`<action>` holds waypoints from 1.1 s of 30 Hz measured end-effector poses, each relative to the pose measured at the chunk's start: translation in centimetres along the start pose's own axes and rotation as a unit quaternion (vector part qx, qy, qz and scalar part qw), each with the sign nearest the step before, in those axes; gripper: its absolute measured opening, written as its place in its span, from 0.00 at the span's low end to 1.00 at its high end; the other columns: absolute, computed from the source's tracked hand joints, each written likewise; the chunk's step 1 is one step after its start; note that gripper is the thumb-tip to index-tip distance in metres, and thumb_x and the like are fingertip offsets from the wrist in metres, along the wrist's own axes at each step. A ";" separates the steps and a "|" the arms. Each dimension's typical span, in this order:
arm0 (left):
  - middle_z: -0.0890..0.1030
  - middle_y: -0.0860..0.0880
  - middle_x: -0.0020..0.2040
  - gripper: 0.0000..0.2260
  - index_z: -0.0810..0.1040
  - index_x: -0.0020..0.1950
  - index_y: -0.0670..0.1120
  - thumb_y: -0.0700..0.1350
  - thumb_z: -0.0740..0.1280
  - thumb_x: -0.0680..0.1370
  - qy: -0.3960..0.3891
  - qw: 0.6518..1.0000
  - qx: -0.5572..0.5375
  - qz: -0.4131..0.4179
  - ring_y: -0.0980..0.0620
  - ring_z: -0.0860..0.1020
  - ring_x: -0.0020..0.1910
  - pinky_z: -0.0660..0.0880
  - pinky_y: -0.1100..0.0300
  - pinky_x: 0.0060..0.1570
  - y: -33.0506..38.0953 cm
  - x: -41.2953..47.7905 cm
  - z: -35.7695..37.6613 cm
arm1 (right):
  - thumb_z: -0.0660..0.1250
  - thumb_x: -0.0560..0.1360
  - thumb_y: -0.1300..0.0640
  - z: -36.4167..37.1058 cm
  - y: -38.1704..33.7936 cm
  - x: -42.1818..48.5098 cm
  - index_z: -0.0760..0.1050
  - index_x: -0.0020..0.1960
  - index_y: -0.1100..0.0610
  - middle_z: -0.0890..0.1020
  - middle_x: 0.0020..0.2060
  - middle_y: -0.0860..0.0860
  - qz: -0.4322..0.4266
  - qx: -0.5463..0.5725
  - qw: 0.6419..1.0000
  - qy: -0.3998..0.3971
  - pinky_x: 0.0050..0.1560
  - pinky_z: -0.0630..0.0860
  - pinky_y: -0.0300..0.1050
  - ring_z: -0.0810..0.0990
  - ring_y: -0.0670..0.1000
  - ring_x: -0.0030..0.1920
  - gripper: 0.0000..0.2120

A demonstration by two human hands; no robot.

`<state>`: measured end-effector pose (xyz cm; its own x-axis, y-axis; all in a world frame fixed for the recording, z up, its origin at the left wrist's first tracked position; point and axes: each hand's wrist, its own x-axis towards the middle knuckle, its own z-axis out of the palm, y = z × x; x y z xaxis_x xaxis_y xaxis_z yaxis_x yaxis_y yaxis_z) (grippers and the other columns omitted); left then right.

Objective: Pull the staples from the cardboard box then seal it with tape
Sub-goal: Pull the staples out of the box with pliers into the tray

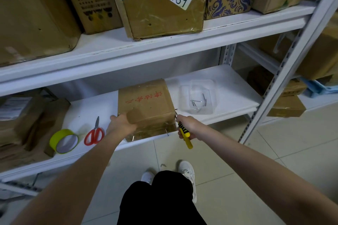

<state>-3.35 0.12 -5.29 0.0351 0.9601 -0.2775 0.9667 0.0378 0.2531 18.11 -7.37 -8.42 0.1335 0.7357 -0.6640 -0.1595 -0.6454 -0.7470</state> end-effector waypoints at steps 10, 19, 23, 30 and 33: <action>0.67 0.46 0.69 0.24 0.71 0.68 0.51 0.50 0.71 0.73 0.042 0.987 0.038 0.150 0.43 0.66 0.69 0.69 0.47 0.67 3.3 1.2 0.1 | 0.59 0.76 0.54 -1.8 0.3 -0.5 0.69 0.44 0.61 0.73 0.35 0.54 0.006 -0.113 0.994 0.004 0.31 0.72 0.38 0.72 0.51 0.29 0.09; 0.75 0.50 0.66 0.21 0.75 0.65 0.52 0.40 0.70 0.73 0.036 0.980 0.052 0.189 0.48 0.73 0.63 0.73 0.56 0.59 3.2 2.1 0.0 | 0.61 0.75 0.52 -1.7 0.8 1.0 0.71 0.46 0.61 0.77 0.38 0.56 -0.062 -0.122 0.991 0.009 0.42 0.73 0.47 0.75 0.56 0.34 0.11; 0.75 0.50 0.66 0.21 0.76 0.65 0.53 0.40 0.70 0.73 0.032 0.979 0.057 0.194 0.48 0.74 0.63 0.73 0.56 0.59 3.2 2.3 -0.2 | 0.61 0.75 0.51 -0.8 0.1 1.6 0.70 0.44 0.61 0.76 0.37 0.57 -0.074 -0.147 0.986 0.019 0.36 0.72 0.42 0.75 0.55 0.32 0.12; 0.75 0.49 0.65 0.21 0.76 0.65 0.52 0.38 0.69 0.73 0.035 0.980 0.064 0.188 0.47 0.74 0.61 0.76 0.55 0.57 3.6 2.2 0.1 | 0.60 0.75 0.54 -0.6 0.0 1.9 0.71 0.45 0.63 0.76 0.34 0.57 -0.059 -0.104 0.993 -0.002 0.36 0.73 0.44 0.75 0.54 0.30 0.11; 0.75 0.49 0.64 0.22 0.76 0.65 0.52 0.37 0.68 0.72 0.030 0.981 0.057 0.184 0.48 0.74 0.60 0.77 0.53 0.57 3.7 2.1 0.3 | 0.57 0.77 0.55 -1.3 -0.4 1.9 0.71 0.39 0.61 0.75 0.34 0.56 0.007 0.058 0.994 -0.091 0.39 0.72 0.46 0.73 0.54 0.31 0.12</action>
<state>0.35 2.15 -5.18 0.3748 0.9179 -0.1303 0.9138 -0.3421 0.2188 19.69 -6.03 -9.43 -0.0465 0.7586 -0.6499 -0.2726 -0.6355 -0.7224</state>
